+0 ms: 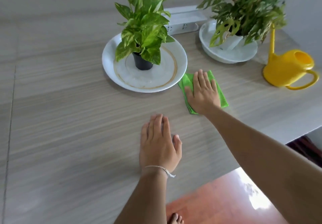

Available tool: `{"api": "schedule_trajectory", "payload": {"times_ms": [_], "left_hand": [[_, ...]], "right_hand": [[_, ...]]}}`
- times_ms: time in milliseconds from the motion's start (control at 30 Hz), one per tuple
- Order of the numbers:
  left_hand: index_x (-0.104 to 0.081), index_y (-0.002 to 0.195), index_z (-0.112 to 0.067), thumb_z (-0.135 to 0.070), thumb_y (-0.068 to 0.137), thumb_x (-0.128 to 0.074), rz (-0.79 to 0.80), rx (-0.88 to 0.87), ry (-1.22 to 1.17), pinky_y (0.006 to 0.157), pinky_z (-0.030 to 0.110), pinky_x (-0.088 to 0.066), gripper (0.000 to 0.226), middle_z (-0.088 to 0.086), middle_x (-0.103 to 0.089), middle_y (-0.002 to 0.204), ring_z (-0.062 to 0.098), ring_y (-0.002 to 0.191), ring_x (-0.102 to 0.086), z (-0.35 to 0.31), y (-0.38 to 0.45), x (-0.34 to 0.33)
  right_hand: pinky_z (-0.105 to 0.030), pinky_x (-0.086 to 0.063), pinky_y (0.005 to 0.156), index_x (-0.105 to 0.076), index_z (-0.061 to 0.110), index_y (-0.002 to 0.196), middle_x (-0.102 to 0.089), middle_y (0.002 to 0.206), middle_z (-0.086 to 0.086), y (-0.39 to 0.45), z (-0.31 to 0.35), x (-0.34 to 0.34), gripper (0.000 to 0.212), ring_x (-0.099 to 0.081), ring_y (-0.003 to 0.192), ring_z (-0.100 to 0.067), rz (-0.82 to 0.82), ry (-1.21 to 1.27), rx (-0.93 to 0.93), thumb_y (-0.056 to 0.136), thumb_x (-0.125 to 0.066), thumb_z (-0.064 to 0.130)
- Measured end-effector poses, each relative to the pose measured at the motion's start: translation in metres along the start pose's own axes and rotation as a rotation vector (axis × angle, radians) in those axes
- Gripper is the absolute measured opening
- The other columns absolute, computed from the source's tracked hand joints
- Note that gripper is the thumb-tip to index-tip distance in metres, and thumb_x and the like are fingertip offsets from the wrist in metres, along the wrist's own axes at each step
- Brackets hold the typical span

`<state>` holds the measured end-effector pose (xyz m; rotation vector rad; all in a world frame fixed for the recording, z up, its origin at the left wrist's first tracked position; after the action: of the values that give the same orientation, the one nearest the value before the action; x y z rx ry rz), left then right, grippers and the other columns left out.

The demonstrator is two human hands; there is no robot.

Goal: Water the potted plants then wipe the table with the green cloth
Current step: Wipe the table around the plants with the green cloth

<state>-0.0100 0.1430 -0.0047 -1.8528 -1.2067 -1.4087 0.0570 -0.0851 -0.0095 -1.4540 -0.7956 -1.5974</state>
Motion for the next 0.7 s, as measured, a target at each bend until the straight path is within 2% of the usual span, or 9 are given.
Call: {"api": "schedule_trajectory", "payload": {"times_ms": [200, 333, 400, 500, 633, 700], "left_hand": [[-0.056, 0.137, -0.001, -0.03, 0.091, -0.042, -0.018, -0.041, -0.033, 0.116, 0.049, -0.032, 0.056, 0.017, -0.051, 0.146, 0.035, 0.139, -0.045, 0.001, 0.001, 0.001], [-0.055, 0.137, 0.0, -0.029, 0.091, -0.041, -0.017, -0.041, -0.026, 0.116, 0.049, -0.033, 0.056, 0.018, -0.051, 0.145, 0.036, 0.138, -0.045, -0.001, -0.002, 0.001], [-0.056, 0.137, 0.0, -0.029, 0.092, -0.039, -0.023, -0.041, -0.022, 0.116, 0.049, -0.033, 0.057, 0.018, -0.052, 0.145, 0.036, 0.139, -0.045, 0.0, -0.004, 0.001], [-0.054, 0.138, 0.0, -0.027, 0.091, -0.037, -0.022, -0.047, -0.018, 0.116, 0.049, -0.033, 0.056, 0.017, -0.051, 0.146, 0.036, 0.14, -0.044, 0.0, -0.003, 0.001], [-0.054, 0.138, 0.0, -0.025, 0.09, -0.037, -0.033, -0.054, -0.013, 0.115, 0.051, -0.034, 0.056, 0.018, -0.051, 0.145, 0.037, 0.14, -0.043, 0.0, -0.003, 0.001], [-0.055, 0.138, 0.001, -0.024, 0.09, -0.039, -0.052, -0.059, -0.016, 0.114, 0.052, -0.035, 0.056, 0.019, -0.051, 0.145, 0.038, 0.14, -0.044, 0.002, -0.004, 0.002]], "right_hand": [[-0.043, -0.001, 0.127, -0.012, 0.01, 0.161, -0.006, 0.17, -0.006, -0.127, -0.022, -0.006, 0.08, 0.0, 0.157, -0.019, -0.046, -0.031, -0.034, 0.099, -0.016, 0.06], [-0.045, -0.001, 0.126, -0.021, 0.01, 0.16, -0.01, 0.169, -0.016, -0.179, -0.027, -0.009, 0.08, -0.005, 0.157, -0.03, -0.111, 0.001, -0.074, 0.098, -0.025, 0.059], [-0.045, -0.002, 0.126, -0.029, 0.01, 0.157, -0.019, 0.167, -0.016, -0.186, -0.03, -0.008, 0.079, -0.011, 0.156, -0.031, -0.131, 0.055, -0.115, 0.095, -0.029, 0.059], [-0.048, -0.007, 0.126, -0.037, 0.007, 0.154, -0.027, 0.165, -0.014, -0.183, -0.033, -0.007, 0.078, -0.018, 0.154, -0.032, -0.121, 0.055, -0.143, 0.096, -0.023, 0.058], [-0.046, -0.002, 0.126, -0.021, 0.002, 0.158, -0.013, 0.169, -0.015, -0.159, -0.032, -0.006, 0.082, -0.005, 0.157, -0.03, -0.065, -0.021, -0.149, 0.097, -0.014, 0.057], [-0.044, 0.002, 0.126, -0.013, 0.003, 0.16, -0.006, 0.17, -0.014, -0.129, -0.038, -0.001, 0.081, 0.001, 0.157, -0.028, -0.039, -0.023, -0.188, 0.1, -0.017, 0.057]]}}
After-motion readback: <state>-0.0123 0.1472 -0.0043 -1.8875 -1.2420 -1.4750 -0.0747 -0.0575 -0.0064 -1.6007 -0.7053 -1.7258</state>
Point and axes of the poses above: each hand's wrist, its own y-axis towards the middle knuckle, its own x-axis out of the back of the hand, z = x × y, the point moved 5 cm from there along y, towards the middle knuckle
